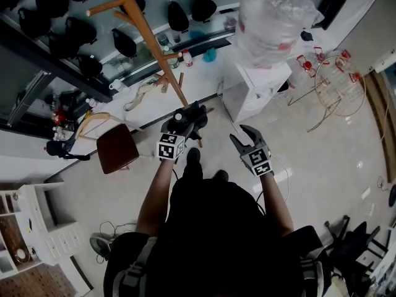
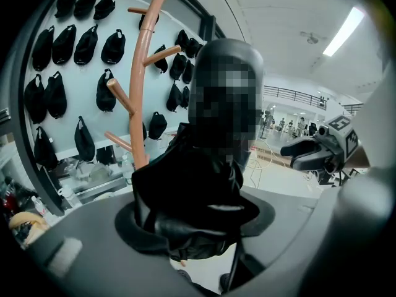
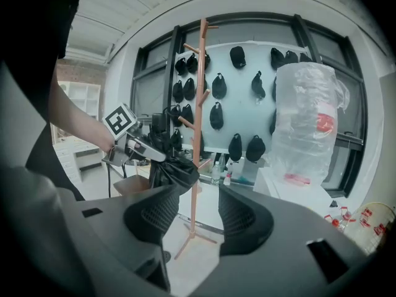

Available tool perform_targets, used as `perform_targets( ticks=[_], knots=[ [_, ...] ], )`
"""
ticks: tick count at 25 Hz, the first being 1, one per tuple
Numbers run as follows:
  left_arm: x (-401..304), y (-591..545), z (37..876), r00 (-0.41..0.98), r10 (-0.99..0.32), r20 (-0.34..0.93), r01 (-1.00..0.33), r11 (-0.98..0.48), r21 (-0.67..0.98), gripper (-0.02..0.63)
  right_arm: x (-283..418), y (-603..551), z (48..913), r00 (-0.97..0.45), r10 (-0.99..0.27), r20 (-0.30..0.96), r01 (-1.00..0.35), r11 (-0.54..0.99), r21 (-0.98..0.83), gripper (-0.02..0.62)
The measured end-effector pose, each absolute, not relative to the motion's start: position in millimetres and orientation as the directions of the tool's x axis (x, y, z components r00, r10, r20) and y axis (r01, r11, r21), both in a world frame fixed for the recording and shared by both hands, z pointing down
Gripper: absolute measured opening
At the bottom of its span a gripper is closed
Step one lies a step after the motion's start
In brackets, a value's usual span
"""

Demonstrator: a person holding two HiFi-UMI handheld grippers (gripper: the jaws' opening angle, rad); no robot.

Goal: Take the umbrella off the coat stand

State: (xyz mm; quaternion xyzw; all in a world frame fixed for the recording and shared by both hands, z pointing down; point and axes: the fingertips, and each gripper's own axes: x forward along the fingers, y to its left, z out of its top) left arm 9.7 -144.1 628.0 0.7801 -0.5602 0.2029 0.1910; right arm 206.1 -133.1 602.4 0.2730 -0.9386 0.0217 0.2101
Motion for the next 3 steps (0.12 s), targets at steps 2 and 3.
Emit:
perform_targets(
  ticks=[2, 3],
  knots=[
    [16.7, -143.1, 626.2, 0.289, -0.799, 0.528, -0.952, -0.298, 0.069, 0.255, 212.2, -132.1, 602.6, -0.764, -0.502, 0.405, -0.519, 0.851, 0.075, 0.196],
    [20.3, -142.5, 625.2, 0.288, -0.800, 0.527, -0.952, -0.298, 0.068, 0.255, 215.2, -131.5, 602.8, -0.765, -0.501, 0.405, -0.518, 0.852, 0.075, 0.195]
  ],
)
